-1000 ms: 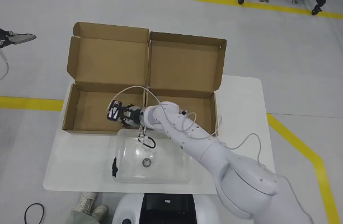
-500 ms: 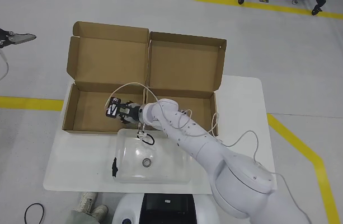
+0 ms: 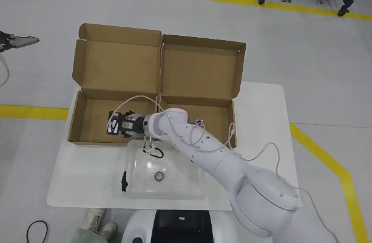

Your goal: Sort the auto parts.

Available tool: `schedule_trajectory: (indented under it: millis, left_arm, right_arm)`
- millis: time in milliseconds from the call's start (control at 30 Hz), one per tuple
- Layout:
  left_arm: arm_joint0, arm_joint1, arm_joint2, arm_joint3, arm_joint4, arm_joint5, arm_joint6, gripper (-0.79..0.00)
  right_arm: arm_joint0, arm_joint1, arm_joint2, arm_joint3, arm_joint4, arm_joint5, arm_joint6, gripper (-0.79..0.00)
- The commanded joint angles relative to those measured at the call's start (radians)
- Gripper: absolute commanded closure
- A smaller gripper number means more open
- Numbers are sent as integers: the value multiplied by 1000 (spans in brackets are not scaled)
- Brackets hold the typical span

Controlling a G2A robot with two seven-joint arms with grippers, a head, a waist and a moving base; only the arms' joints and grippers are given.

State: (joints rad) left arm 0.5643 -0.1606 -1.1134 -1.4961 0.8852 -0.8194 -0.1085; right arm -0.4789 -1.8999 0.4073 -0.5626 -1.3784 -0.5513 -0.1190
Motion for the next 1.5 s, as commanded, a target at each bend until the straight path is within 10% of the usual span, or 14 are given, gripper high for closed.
schedule_trajectory:
  millis: [0,833,1467]
  left_arm:
    - [0,0,0,0,0,0,0,-785]
    - [0,0,0,0,0,0,0,-785]
    - [0,0,0,0,0,0,0,-785]
  right_arm:
    - [-15,17,13,-53,-12,-1,16,-271]
    - [-666,359,431,-1086,-232,-250,463,-302]
    - [-893,442,496,-1153,-350,-309,528,-329]
